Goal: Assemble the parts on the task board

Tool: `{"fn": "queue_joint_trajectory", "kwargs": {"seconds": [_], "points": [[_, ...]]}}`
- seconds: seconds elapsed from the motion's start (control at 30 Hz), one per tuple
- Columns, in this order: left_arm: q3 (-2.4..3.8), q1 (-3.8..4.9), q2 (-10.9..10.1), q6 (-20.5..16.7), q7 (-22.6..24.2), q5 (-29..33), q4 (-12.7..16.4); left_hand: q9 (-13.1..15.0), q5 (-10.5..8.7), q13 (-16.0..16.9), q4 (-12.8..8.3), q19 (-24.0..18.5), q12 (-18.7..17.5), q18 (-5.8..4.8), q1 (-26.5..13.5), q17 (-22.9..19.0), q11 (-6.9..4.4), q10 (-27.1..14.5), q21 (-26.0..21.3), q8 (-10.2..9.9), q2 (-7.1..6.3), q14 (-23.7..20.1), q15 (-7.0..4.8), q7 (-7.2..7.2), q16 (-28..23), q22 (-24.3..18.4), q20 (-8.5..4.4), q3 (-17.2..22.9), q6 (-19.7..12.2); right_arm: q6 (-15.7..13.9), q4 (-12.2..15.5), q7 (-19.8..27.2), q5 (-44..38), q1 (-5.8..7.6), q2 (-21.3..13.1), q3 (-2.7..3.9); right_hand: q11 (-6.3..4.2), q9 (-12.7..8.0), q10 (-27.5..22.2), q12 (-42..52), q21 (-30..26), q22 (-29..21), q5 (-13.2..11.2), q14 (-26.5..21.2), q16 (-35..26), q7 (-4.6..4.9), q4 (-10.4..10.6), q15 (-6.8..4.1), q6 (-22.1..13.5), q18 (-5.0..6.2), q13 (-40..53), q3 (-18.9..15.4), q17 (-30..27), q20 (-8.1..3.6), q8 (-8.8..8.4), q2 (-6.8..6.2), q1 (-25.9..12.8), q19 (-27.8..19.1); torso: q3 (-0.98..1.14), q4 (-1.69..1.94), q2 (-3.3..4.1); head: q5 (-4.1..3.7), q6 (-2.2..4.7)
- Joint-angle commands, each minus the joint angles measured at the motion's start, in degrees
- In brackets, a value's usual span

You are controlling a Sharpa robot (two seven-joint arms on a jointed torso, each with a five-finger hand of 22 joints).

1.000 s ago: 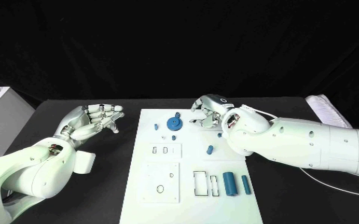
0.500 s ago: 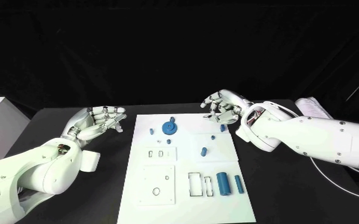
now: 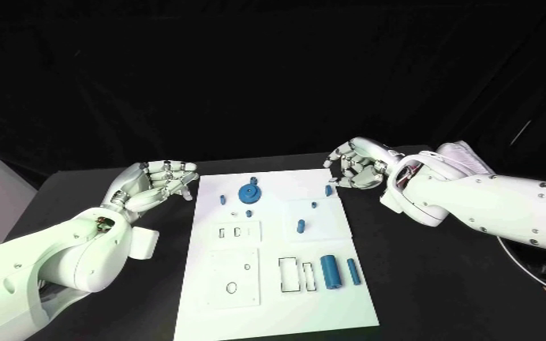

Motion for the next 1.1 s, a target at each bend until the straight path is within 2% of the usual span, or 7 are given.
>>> {"fn": "queue_joint_trajectory", "kwargs": {"seconds": [0.03, 0.07, 0.13, 0.2, 0.4, 0.8, 1.1], "points": [[0.01, -0.13, 0.1, 1.3, 0.6, -0.4, 0.4, 0.1, -0.28, 0.0, 0.0, 0.4, 0.1, 0.87, -0.4, 0.1, -0.14, -0.2, 0.3, 0.2, 0.0, 0.4, -0.08, -0.09, 0.3, 0.0, -0.1, 0.2, -0.5, 1.9, -1.4, -1.2, -6.0, -0.56, 0.7, -0.11, 0.08, -0.2, 1.5, 5.0, 2.0, 13.7, 0.1, 4.6, 1.1, 0.44, 0.2, 0.05, -0.4, -1.43, 4.7, -1.1, 9.1, 0.13, -0.43, 0.08, -0.4, 5.3, 0.23, 0.08, 0.01, -0.01, -0.46], [0.01, -0.15, 0.0, 1.3, 0.6, -0.4, 0.4, 0.1, -0.28, 0.0, 0.0, 0.4, 0.1, 0.87, -0.4, 0.1, -0.14, -0.2, 0.3, 0.2, 0.0, 0.4, -0.08, -0.09, 0.3, 0.0, -0.1, 0.2, -0.5, 1.9, -1.8, -1.5, -6.3, -0.69, 1.0, -0.13, 0.16, -0.3, 1.7, 6.0, 2.5, 14.1, 0.0, 4.7, 1.2, 0.52, 0.3, 0.12, -0.7, -1.56, 5.6, -1.5, 9.3, 0.19, -0.63, 0.15, -0.4, 5.5, 0.27, 0.12, 0.06, -0.06, -0.57], [0.01, -0.21, -0.1, 1.3, 0.7, -0.4, 0.6, 0.1, -0.28, 0.0, 0.0, 0.5, 0.1, 0.87, -0.4, 0.1, -0.13, -0.3, 0.4, 0.2, -0.01, 0.5, -0.08, -0.08, 0.3, 0.0, -0.11, 0.2, -0.5, 1.8, -2.9, -2.3, -7.1, -1.04, 1.6, -0.17, 0.33, -0.5, 2.7, 9.3, 3.8, 15.0, 0.0, 4.8, 1.5, 0.68, 0.6, 0.28, -1.1, -1.9, 8.7, -2.5, 9.9, 0.34, -0.94, 0.42, -0.2, 6.2, 0.13, 0.13, 0.09, -0.08, -0.89], [0.01, -0.25, -0.2, 1.3, 0.7, -0.5, 0.8, 0.1, -0.28, 0.0, 0.0, 0.5, 0.1, 0.87, -0.4, 0.1, -0.13, -0.3, 0.4, 0.2, -0.01, 0.5, -0.08, -0.08, 0.3, 0.0, -0.11, 0.2, -0.5, 1.8, -3.6, -3.0, -7.7, -1.43, 2.1, -0.18, 0.45, -0.5, 3.4, 11.5, 3.9, 15.1, -0.1, 4.9, 1.8, 0.78, 0.8, 0.39, -1.3, -1.93, 10.8, -3.3, 10.5, 0.45, -1.06, 0.62, 0.0, 6.3, 0.11, 0.23, 0.12, -0.1, -1.2], [0.01, -0.32, -0.8, 1.2, 0.7, -0.5, 1.3, 0.1, -0.28, 0.0, 0.0, 0.5, 0.1, 0.86, -0.4, 0.1, -0.12, -0.3, 0.4, 0.2, -0.03, 0.5, -0.08, -0.07, 0.4, 0.0, -0.12, 0.1, -0.6, 2.4, -5.3, -5.1, -9.4, -2.42, 3.2, -0.2, 0.66, -0.7, 5.3, 16.8, 3.9, 15.1, -0.2, 5.2, 2.5, 0.96, 1.5, 0.61, -1.4, -1.93, 15.8, -5.0, 11.7, 0.68, -1.24, 1.13, 0.5, 6.3, 0.15, 0.44, 0.26, -0.21, -1.87], [0.01, -0.33, -1.7, 0.9, 0.6, -0.5, 1.7, 0.1, -0.28, 0.0, 0.0, 0.6, 0.1, 0.86, -0.4, 0.2, -0.11, -0.4, 0.4, 0.2, -0.04, 0.6, -0.08, -0.06, 0.4, 0.0, -0.13, 0.1, -0.6, 3.7, -6.1, -6.3, -10.2, -3.14, 3.6, -0.21, 0.76, -0.7, 6.2, 19.0, 3.9, 15.1, -0.3, 5.4, 2.9, 1.03, 2.0, 0.72, -1.3, -1.93, 17.9, -6.0, 12.5, 0.8, -1.24, 1.45, 0.8, 6.3, 0.25, 0.29, 0.28, -0.13, -2.35], [0.01, -0.33, -1.9, 0.8, 0.6, -0.5, 1.8, 0.1, -0.26, 0.0, 0.0, 0.7, 0.1, 0.86, -0.4, 0.2, -0.1, -0.4, 0.5, 0.2, -0.01, 0.7, -0.08, -0.04, 0.5, 0.1, -0.14, 0.2, -0.6, 3.7, -6.3, -6.5, -9.8, -3.41, 4.3, -0.21, 0.66, -0.6, 6.9, 20.7, 3.9, 15.1, 0.2, 5.5, 3.1, 0.9, 2.7, 0.68, -0.4, -1.93, 19.5, -5.9, 12.9, 0.81, -0.8, 2.28, 0.8, 6.3, 0.21, 0.46, 0.28, -0.12, -2.44]]}}
